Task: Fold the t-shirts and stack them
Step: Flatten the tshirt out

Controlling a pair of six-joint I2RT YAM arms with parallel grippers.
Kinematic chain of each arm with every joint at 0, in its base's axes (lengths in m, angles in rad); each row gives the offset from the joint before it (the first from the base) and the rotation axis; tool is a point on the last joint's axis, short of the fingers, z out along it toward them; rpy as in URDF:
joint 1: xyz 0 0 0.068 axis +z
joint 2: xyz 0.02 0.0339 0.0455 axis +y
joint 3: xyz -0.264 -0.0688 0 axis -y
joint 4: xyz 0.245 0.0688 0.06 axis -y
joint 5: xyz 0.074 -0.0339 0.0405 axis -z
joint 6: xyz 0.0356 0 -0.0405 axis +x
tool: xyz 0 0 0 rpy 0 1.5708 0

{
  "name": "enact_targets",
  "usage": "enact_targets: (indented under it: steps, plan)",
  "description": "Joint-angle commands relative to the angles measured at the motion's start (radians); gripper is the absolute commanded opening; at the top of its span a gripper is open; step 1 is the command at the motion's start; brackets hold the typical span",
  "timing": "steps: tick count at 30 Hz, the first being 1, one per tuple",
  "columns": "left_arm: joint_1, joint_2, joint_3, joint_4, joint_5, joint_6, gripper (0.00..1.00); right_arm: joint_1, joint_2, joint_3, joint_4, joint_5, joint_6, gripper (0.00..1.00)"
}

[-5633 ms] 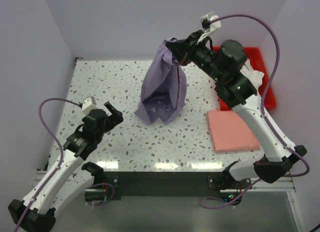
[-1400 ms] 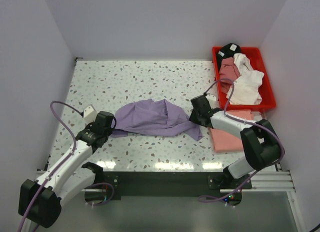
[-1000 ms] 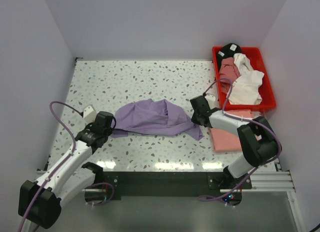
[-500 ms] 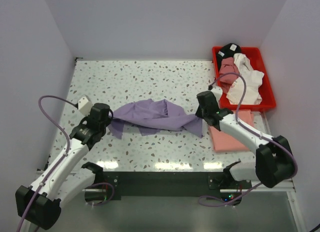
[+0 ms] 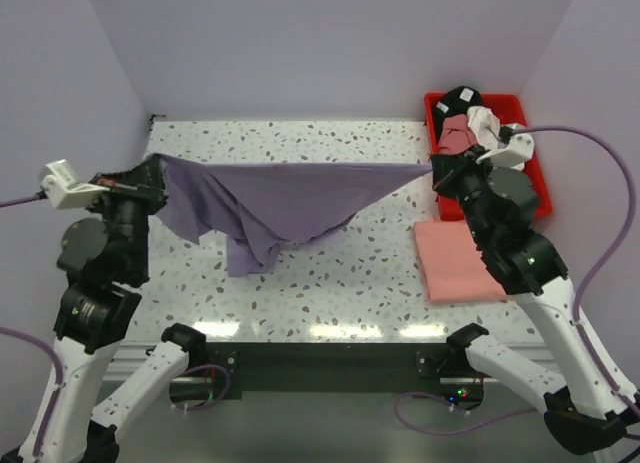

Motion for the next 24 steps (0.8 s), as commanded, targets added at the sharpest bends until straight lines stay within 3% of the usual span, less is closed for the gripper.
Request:
enact_targets:
  steps: [1,8,17,22,24]
  plan:
    - [0.007,-0.044,0.149,0.217,0.068,0.155,0.00,-0.002,-0.048,0.126,0.001,-0.058,-0.073,0.00]
    - [0.008,-0.050,0.423,0.207,0.225,0.304,0.00,-0.002,-0.115,0.361,-0.054,-0.219,-0.130,0.00]
    - [0.022,0.008,0.644,0.178,0.341,0.363,0.00,-0.002,-0.113,0.548,-0.129,-0.242,-0.193,0.00]
    - [0.030,0.096,0.643,0.211,0.263,0.419,0.00,-0.002,-0.009,0.564,-0.132,-0.164,-0.213,0.00]
    - [0.030,0.143,0.603,0.231,0.151,0.457,0.00,-0.002,0.041,0.550,-0.117,-0.115,-0.224,0.00]
